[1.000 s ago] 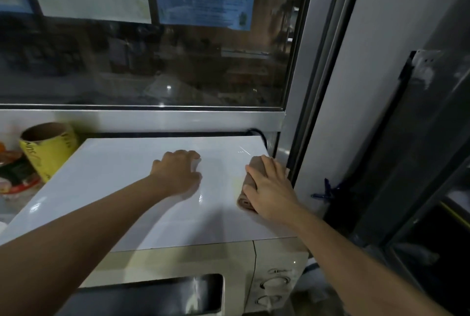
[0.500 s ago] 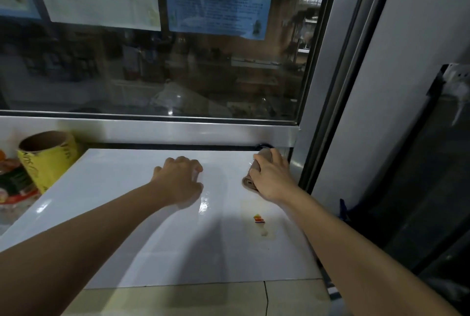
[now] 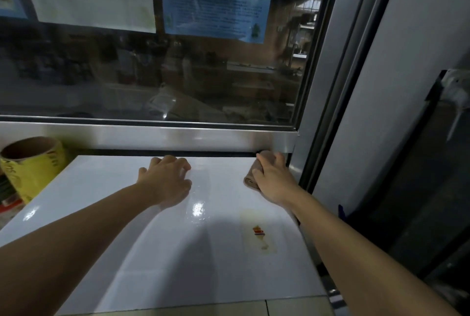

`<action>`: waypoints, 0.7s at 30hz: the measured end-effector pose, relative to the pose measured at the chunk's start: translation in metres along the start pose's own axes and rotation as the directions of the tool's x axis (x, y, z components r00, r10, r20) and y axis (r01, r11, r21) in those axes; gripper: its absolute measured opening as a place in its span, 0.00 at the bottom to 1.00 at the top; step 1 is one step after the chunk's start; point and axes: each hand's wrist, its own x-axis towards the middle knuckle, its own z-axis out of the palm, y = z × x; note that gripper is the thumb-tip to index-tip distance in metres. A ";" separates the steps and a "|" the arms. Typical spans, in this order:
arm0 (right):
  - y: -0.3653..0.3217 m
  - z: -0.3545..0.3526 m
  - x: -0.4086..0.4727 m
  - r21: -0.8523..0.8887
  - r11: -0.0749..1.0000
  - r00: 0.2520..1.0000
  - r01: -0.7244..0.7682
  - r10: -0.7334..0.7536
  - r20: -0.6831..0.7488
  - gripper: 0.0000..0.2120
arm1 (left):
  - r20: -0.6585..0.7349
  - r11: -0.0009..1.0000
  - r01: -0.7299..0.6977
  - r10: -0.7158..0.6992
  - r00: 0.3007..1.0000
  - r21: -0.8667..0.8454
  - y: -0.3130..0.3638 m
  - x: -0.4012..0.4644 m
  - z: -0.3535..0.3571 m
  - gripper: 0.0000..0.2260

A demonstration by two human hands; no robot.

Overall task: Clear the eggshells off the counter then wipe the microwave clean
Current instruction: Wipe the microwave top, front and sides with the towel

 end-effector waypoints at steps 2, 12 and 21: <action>0.006 0.000 -0.022 0.026 1.000 1.000 -0.010 0.009 0.030 0.25 | 0.008 1.000 0.001 -0.001 1.000 -0.011 0.002 -0.001 -0.001 0.18; -0.011 -0.003 -0.039 -0.211 0.977 1.000 0.018 -0.021 -0.014 0.22 | -0.018 1.000 0.025 -0.025 1.000 -0.017 -0.025 -0.015 -0.017 0.18; -0.024 0.001 0.021 -0.219 0.959 0.984 0.179 -0.180 0.016 0.19 | -0.041 0.997 0.035 -0.033 0.999 0.062 -0.060 -0.010 -0.014 0.18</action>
